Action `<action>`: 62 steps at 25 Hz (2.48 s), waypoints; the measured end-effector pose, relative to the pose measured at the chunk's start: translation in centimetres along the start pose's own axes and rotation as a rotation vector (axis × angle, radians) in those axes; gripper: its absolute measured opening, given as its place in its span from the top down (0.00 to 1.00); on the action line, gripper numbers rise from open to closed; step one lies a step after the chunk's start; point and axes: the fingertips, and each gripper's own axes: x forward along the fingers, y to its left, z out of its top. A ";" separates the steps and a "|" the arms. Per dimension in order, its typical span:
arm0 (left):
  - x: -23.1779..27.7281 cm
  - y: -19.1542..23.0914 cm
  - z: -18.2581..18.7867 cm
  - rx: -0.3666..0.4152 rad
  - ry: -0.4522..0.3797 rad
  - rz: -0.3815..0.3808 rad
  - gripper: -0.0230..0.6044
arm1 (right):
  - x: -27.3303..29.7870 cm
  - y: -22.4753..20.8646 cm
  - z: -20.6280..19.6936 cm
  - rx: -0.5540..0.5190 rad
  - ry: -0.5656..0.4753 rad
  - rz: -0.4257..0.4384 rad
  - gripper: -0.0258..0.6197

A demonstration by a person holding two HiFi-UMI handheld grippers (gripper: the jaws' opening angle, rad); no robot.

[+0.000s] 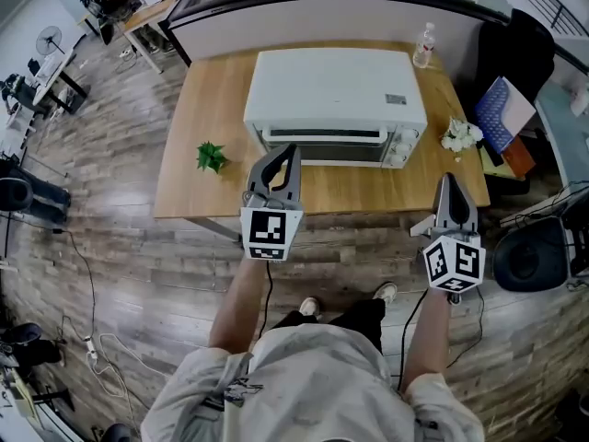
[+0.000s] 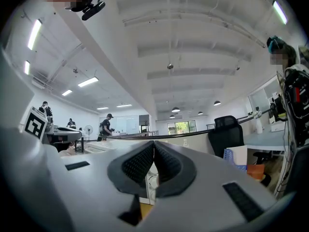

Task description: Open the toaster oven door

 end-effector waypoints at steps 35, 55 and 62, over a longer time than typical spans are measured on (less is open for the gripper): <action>6.6 -3.9 -8.4 0.750 0.503 -0.468 0.72 | 1.1 1.7 -2.8 -0.004 0.065 0.056 0.92; 7.5 -4.2 -9.5 0.797 0.603 -0.553 0.79 | -0.4 1.6 -3.1 -0.012 0.075 0.038 0.92; 7.6 -4.3 -9.7 0.819 0.623 -0.564 0.79 | -0.6 1.9 -3.0 -0.027 0.074 0.050 0.92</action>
